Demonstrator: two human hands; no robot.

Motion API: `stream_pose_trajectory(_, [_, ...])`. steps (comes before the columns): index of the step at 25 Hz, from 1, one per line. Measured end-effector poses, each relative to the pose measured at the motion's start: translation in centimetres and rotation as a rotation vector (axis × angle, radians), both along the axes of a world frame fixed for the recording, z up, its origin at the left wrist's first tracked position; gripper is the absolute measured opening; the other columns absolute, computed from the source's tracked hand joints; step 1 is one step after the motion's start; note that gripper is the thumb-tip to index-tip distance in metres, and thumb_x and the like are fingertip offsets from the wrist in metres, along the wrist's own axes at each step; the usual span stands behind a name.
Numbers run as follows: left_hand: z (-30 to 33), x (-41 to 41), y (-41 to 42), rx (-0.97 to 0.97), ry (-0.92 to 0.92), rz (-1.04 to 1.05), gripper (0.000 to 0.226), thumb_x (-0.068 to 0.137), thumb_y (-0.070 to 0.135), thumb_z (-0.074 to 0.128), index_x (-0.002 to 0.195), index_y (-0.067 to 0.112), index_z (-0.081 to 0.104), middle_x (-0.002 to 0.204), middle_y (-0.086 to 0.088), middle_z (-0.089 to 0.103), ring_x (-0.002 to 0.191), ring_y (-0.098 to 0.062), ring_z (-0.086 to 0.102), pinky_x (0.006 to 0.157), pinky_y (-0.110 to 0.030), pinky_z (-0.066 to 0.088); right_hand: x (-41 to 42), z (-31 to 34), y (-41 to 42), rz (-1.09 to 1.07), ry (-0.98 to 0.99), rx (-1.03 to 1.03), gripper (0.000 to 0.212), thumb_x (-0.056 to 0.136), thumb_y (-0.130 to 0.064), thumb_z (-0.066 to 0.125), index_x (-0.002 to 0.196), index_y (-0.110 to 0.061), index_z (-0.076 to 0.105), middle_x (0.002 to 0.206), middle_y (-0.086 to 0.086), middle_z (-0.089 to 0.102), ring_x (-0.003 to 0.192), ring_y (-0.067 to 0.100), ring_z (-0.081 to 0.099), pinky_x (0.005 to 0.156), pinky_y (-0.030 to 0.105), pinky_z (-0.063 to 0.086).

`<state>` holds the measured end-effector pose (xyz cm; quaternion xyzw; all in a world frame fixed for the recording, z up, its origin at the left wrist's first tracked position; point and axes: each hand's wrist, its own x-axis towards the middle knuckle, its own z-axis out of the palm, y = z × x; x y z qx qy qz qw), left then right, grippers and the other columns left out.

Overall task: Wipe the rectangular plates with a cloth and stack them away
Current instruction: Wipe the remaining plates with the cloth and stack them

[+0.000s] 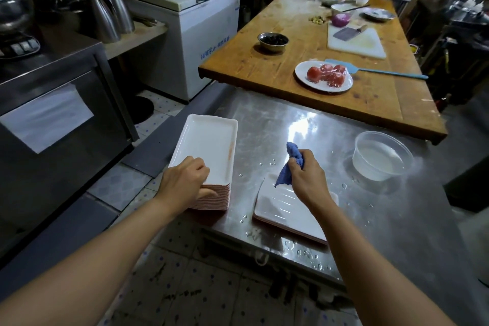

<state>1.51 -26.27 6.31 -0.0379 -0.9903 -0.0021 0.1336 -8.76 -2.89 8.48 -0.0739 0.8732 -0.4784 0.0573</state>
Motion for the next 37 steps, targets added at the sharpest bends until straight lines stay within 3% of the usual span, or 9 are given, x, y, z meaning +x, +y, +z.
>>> stream_pose_trajectory(4, [0.1,-0.8,0.9,-0.018,0.021,0.091,0.048,0.075,0.054,0.067,0.077,0.006,0.064,0.085,-0.006,0.062,0.078,-0.025,0.057,0.049,-0.03,0.042,-0.3,-1.3,1.0,-0.026,-0.024,-0.006,0.01,0.096,-0.018,0.042,0.105,-0.022,0.041,0.11,0.002,0.058,0.092,0.021,0.056,0.074,0.03,0.04])
stream_pose_trajectory(9, [0.2,-2.5,7.2,0.128,0.153,-0.136,0.027,0.068,0.022,0.08,0.085,0.007,0.066,0.085,-0.007,0.064,0.073,-0.027,0.063,0.045,-0.028,0.046,-1.1,-3.2,2.9,-0.082,-0.039,0.062,0.008,0.093,-0.016,0.045,0.097,-0.022,0.042,0.098,0.003,0.057,0.087,0.022,0.054,0.063,0.029,0.037])
stream_pose_trajectory(13, [-3.5,-4.9,11.5,0.337,-0.204,0.118,0.041,0.087,0.029,0.06,0.124,0.014,0.048,0.118,-0.004,0.054,0.098,-0.029,0.059,0.072,-0.037,0.045,-1.5,-5.7,4.8,-0.135,-0.04,0.248,0.017,0.088,-0.012,0.05,0.105,-0.013,0.055,0.102,0.014,0.061,0.102,0.032,0.052,0.076,0.034,0.041])
stream_pose_trajectory(18, [-7.9,-7.9,12.1,0.441,-0.467,0.4,0.045,0.086,0.026,0.056,0.126,0.011,0.044,0.133,-0.009,0.045,0.114,-0.033,0.053,0.087,-0.04,0.045,-1.4,-9.1,7.0,-0.14,-0.043,0.547,0.024,0.088,-0.018,0.052,0.111,-0.017,0.059,0.128,0.014,0.052,0.12,0.033,0.041,0.09,0.034,0.036])
stream_pose_trajectory(21, [-9.6,-8.4,11.7,0.515,-0.515,0.425,0.036,0.083,0.016,0.053,0.118,0.01,0.055,0.121,-0.012,0.058,0.107,-0.034,0.056,0.085,-0.038,0.047,-1.0,-10.5,7.4,0.014,0.052,0.726,0.04,0.089,-0.025,0.052,0.128,-0.017,0.051,0.145,0.01,0.031,0.128,0.03,0.027,0.102,0.036,0.03])
stream_pose_trajectory(24, [-10.3,-8.5,11.5,0.621,-0.489,0.384,0.032,0.08,0.01,0.054,0.112,0.015,0.061,0.108,-0.009,0.065,0.098,-0.031,0.058,0.076,-0.031,0.045,-0.9,-10.8,7.4,-0.105,-0.004,0.5,0.028,0.091,-0.021,0.044,0.117,-0.017,0.053,0.122,0.01,0.049,0.096,0.025,0.049,0.075,0.035,0.04])
stream_pose_trajectory(27, [-10.2,-8.3,11.4,0.694,-0.432,0.366,0.034,0.078,0.005,0.055,0.107,0.019,0.066,0.094,-0.006,0.067,0.085,-0.027,0.057,0.065,-0.027,0.036,-1.9,-11.4,7.8,-0.283,-0.016,0.46,0.016,0.09,-0.017,0.038,0.1,-0.013,0.051,0.107,0.011,0.052,0.072,0.02,0.046,0.061,0.032,0.032])
stream_pose_trajectory(33, [-10.8,-8.2,11.1,0.771,-0.422,0.335,0.036,0.076,0.002,0.054,0.104,0.02,0.067,0.087,-0.009,0.062,0.086,-0.033,0.057,0.068,-0.031,0.042,-2.6,-12.2,4.6,-0.188,0.042,0.474,0.012,0.09,-0.015,0.043,0.094,-0.019,0.053,0.102,0.006,0.055,0.082,0.021,0.052,0.058,0.026,0.033])
stream_pose_trajectory(37, [-11.3,-8.3,11.0,0.803,-0.427,0.316,0.036,0.078,0.004,0.055,0.108,0.021,0.065,0.094,-0.01,0.059,0.087,-0.032,0.057,0.078,-0.039,0.049,-3.3,-12.8,1.3,0.106,0.126,0.614,0.027,0.092,-0.011,0.043,0.112,-0.009,0.061,0.122,0.011,0.047,0.109,0.029,0.043,0.09,0.033,0.036])
